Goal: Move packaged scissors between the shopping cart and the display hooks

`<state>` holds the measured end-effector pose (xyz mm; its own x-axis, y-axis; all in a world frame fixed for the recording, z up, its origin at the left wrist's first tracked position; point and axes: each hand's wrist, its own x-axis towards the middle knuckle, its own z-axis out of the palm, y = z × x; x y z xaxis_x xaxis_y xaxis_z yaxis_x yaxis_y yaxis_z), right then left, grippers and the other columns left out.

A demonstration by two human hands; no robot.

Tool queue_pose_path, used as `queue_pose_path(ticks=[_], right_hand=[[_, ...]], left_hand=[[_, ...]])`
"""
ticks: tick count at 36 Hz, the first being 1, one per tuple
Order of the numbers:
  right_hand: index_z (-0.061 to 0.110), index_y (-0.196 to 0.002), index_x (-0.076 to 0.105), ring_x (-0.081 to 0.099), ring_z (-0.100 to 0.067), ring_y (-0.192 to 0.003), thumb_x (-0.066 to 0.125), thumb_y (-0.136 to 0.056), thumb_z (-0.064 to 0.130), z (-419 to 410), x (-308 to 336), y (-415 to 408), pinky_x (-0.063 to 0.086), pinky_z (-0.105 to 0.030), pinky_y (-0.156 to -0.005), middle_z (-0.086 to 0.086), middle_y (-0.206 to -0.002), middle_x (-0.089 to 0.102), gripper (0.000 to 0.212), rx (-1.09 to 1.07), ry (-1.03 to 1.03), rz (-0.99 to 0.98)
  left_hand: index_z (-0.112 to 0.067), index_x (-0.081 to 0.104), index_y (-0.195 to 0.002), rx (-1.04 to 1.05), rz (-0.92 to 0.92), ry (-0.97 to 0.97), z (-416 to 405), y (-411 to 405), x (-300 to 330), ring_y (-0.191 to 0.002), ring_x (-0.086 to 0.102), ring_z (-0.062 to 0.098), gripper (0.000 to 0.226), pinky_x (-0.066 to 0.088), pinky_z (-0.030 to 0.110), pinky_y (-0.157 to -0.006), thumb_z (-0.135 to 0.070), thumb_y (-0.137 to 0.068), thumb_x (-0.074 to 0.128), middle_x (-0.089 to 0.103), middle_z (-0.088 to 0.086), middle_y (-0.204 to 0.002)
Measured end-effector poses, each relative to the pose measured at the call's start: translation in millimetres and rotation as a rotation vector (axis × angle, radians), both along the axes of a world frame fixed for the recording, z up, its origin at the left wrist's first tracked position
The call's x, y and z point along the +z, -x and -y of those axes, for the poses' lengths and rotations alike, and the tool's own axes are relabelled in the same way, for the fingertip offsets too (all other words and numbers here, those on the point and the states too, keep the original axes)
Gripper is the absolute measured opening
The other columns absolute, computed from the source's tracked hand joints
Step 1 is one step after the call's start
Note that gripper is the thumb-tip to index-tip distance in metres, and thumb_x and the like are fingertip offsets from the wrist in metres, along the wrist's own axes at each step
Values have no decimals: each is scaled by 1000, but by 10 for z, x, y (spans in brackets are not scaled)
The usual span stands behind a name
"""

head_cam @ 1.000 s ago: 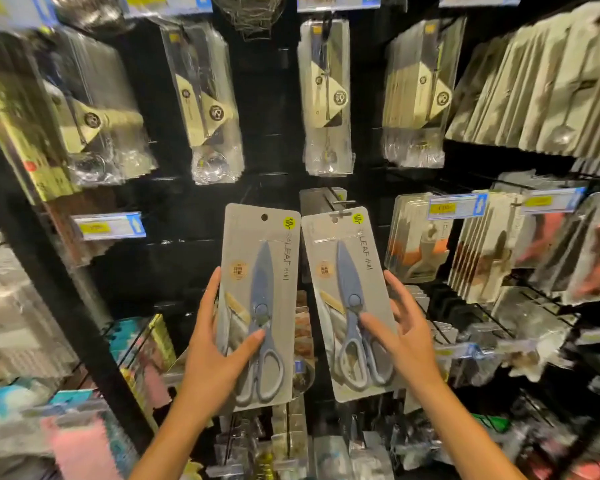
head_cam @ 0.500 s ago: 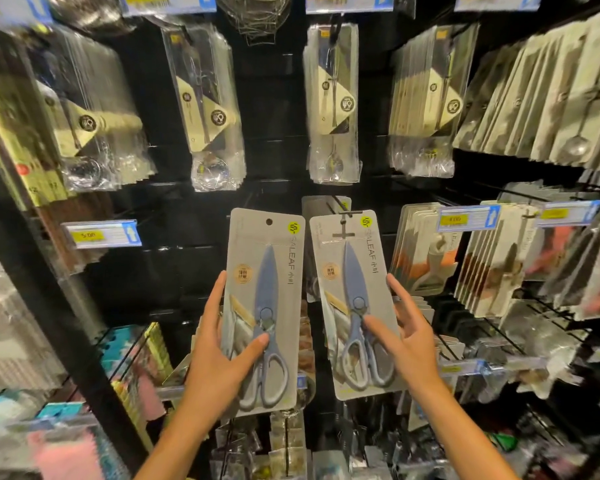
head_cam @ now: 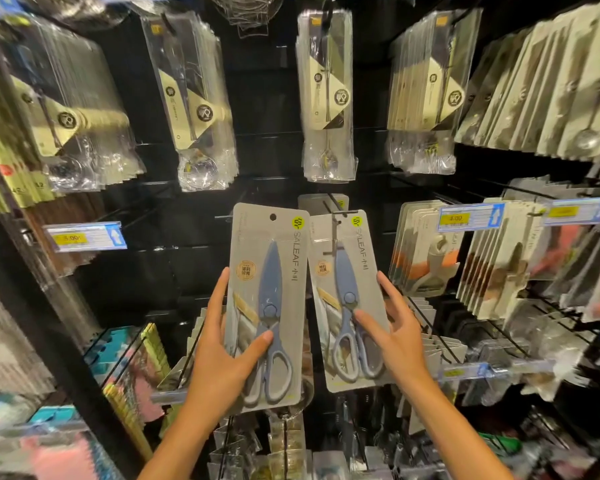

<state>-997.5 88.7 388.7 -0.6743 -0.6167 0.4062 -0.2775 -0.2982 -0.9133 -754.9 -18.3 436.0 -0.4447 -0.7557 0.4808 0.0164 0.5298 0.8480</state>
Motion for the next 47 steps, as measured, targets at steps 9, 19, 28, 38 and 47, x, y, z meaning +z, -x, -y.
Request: queue_pose_path(ticks=[9, 19, 28, 38, 47], right_hand=[[46, -157, 14, 55, 1, -124, 61, -98, 38, 477, -92, 182, 51, -34, -105, 16, -146, 51, 75, -19, -277, -235], [41, -158, 2, 51, -6, -124, 62, -99, 29, 929, -80, 234, 47, -32, -103, 12, -145, 44, 85, 13, -266, -141], [30, -158, -14, 43, -30, -140, 51, -104, 27, 1195, 70, 508, 38, -42, -112, -10, -159, 35, 84, 34, -458, -165], [22, -161, 7, 14, -34, -151, 60, -98, 39, 995, -173, 529, 24, -51, -120, -9, -164, 17, 83, -177, -517, -191], [33, -153, 33, 63, -10, -119, 55, -99, 37, 445, 147, -177, 50, -43, -106, 10, -130, 62, 58, 267, -174, -59]], left_hand=[[-50, 21, -152, -6, -38, 10, 98, 76, 77, -135, 43, -7, 98, 45, 6, -95, -20, -80, 79, 35, -40, -147], [-53, 21, -151, 3, -58, 37, 106, 53, 181, -137, 41, -6, 98, 46, 21, -105, -25, -77, 79, 33, -38, -149], [-53, 22, -151, 10, -55, 50, 127, 36, 253, -136, 44, -4, 98, 46, 36, -109, -24, -78, 80, 34, -40, -147], [-56, 21, -150, 0, -28, 42, 133, 65, 196, -135, 47, 0, 99, 50, 29, -103, -23, -78, 80, 37, -40, -145], [-51, 20, -152, -7, -12, 2, 63, 127, 77, -137, 47, 3, 99, 50, 39, -106, -23, -79, 81, 37, -31, -150]])
